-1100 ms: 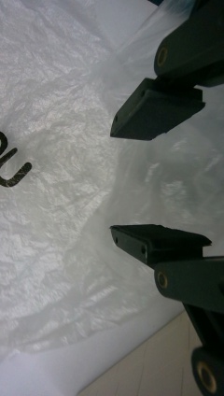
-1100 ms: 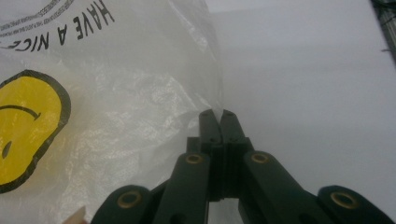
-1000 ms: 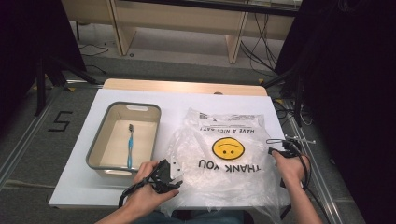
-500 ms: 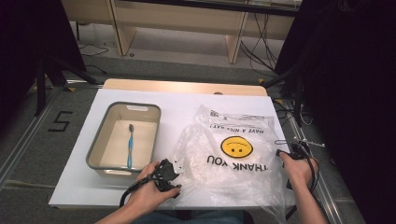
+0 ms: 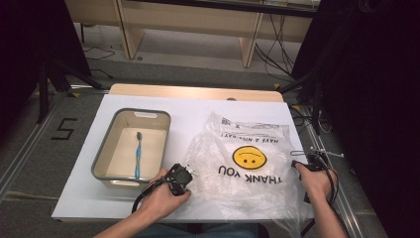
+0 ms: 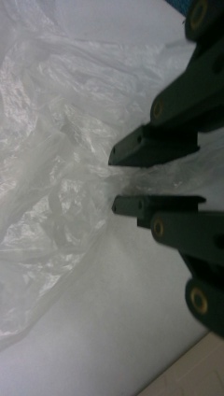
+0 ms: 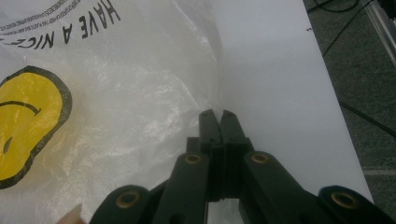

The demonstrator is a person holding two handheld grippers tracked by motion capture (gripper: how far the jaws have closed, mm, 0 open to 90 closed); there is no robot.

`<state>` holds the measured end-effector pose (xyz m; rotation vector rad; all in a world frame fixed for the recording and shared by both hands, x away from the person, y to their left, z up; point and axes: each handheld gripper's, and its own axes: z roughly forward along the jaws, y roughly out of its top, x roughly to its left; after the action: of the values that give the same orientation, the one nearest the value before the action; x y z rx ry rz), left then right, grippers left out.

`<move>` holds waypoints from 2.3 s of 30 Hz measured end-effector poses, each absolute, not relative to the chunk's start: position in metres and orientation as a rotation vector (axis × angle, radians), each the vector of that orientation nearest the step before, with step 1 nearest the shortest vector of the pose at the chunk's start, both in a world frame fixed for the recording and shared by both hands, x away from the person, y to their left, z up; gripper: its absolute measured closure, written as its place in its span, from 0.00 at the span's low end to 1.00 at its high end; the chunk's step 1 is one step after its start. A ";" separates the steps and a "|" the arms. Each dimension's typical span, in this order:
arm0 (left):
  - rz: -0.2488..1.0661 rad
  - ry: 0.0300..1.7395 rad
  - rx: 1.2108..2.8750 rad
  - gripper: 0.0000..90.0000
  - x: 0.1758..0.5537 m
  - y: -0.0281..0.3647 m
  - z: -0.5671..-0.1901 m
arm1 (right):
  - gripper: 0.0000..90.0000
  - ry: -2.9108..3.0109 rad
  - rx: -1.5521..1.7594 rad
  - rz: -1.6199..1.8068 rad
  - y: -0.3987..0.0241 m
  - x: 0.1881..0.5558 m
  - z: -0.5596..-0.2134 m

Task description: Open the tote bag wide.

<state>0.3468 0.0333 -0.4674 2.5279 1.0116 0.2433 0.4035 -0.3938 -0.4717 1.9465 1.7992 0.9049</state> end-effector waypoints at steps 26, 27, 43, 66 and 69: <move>0.501 1.064 2.354 0.99 0.403 0.035 -0.415 | 1.00 1.827 1.909 0.949 -0.390 0.403 -0.469; 0.514 1.075 2.348 0.99 0.406 0.037 -0.413 | 1.00 1.836 1.914 0.951 -0.390 0.403 -0.469; 0.609 1.197 2.196 0.83 0.444 0.060 -0.397 | 0.65 2.006 1.747 0.971 -0.366 0.391 -0.461; 0.624 0.865 2.271 0.56 0.375 0.043 -0.391 | 0.43 2.193 1.135 1.038 -0.309 0.384 -0.432; 0.544 0.825 2.335 0.56 0.367 0.033 -0.405 | 0.43 2.278 1.078 1.064 -0.298 0.383 -0.434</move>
<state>0.3671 0.0326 -0.4047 2.3348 0.8250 0.5436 0.3827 -0.2981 -0.4342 1.0776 2.2781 1.0641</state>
